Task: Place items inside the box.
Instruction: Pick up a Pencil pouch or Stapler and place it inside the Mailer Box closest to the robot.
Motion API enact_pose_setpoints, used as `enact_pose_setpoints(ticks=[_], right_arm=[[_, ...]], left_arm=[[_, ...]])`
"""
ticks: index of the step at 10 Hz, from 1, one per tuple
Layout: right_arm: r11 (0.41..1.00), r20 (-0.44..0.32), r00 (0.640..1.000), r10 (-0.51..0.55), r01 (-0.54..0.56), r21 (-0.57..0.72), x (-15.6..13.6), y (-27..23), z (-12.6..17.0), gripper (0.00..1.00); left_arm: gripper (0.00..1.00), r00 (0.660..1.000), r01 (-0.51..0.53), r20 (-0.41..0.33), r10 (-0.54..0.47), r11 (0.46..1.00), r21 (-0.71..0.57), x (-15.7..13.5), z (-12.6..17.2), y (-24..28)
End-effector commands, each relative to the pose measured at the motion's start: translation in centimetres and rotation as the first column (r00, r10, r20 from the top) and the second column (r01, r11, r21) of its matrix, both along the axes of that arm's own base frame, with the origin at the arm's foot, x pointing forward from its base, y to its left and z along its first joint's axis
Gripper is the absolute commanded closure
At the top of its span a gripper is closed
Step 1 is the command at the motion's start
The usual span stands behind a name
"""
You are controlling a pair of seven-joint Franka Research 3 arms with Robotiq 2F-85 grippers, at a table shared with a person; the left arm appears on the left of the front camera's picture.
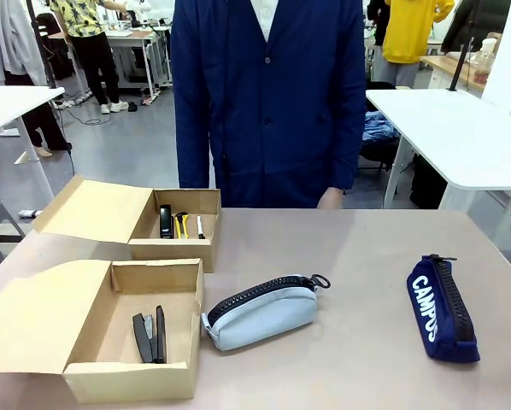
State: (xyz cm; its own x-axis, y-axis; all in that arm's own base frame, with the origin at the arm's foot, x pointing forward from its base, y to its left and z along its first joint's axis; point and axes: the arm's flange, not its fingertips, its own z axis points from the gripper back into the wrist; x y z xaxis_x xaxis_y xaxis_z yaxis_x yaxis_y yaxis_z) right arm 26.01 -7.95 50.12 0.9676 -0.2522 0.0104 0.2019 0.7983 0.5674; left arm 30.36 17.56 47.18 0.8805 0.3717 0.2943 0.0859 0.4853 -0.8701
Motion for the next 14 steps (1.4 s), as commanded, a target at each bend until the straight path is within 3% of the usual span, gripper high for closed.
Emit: enact_pose_setpoints(ticks=[1, 2, 3, 4, 5, 6, 8, 9, 10, 11, 13, 14], right_arm=[[0.689, -0.053, 0.979, -0.199, 0.101, -0.718, -2.5, 2.3, -0.1, 0.00], [0.693, 0.037, 0.977, -0.210, 0.175, -0.699, -4.2, 2.0, 1.5, 0.00], [0.986, 0.003, 1.000, -0.029, 0.029, -0.167, 0.6, 2.2, 1.0, 0.00], [0.986, 0.003, 1.000, -0.029, 0.029, -0.167, 0.6, 2.2, 1.0, 0.00], [0.938, 0.025, 0.997, -0.070, 0.074, -0.339, -0.9, 3.3, 2.7, 0.00], [0.924, 0.061, 0.997, -0.041, 0.061, -0.376, 0.5, 5.1, 1.5, 0.00], [0.940, 0.158, 0.987, 0.041, 0.016, -0.342, 1.9, 7.5, 1.3, 0.00], [0.943, 0.134, 0.965, 0.227, -0.183, -0.277, 2.2, 10.0, 1.6, 0.00], [0.932, 0.064, 0.952, 0.299, -0.277, -0.235, 2.5, 12.1, 1.7, 0.00], [0.948, 0.052, 0.968, 0.244, -0.227, -0.223, 2.0, 9.9, 2.4, 0.00], [0.977, 0.117, 0.977, 0.181, -0.164, -0.140, -1.4, 0.9, 3.6, 0.00], [0.993, 0.138, 0.986, 0.093, -0.083, -0.079, -3.4, -2.6, 3.3, 0.00]], left_arm=[[0.00, 1.000, 0.001, 0.027, -0.001, 1.000, -0.014, 0.0, 0.1, 0.0], [0.00, 1.000, 0.001, 0.027, -0.001, 1.000, -0.014, 0.0, 0.1, 0.0], [0.00, 1.000, 0.001, 0.027, -0.001, 1.000, -0.014, 0.0, 0.1, 0.0], [0.00, 1.000, 0.001, 0.027, -0.001, 1.000, -0.014, 0.0, 0.1, 0.0], [0.00, 1.000, 0.001, 0.027, -0.001, 1.000, -0.014, 0.0, 0.1, 0.0], [0.00, 1.000, 0.001, 0.027, -0.001, 1.000, -0.014, 0.0, 0.1, 0.0], [0.00, 1.000, 0.001, 0.027, -0.001, 1.000, -0.014, 0.0, 0.1, 0.0], [0.00, 1.000, 0.001, 0.027, -0.001, 1.000, -0.014, 0.0, 0.1, 0.0], [0.00, 1.000, 0.001, 0.027, -0.001, 1.000, -0.014, 0.0, 0.1, 0.0], [0.00, 1.000, 0.001, 0.027, -0.001, 1.000, -0.014, 0.0, 0.1, 0.0], [0.00, 1.000, 0.001, 0.027, -0.001, 1.000, -0.014, 0.0, 0.1, 0.0], [0.00, 1.000, 0.001, 0.027, -0.001, 1.000, -0.014, 0.0, 0.1, 0.0]])
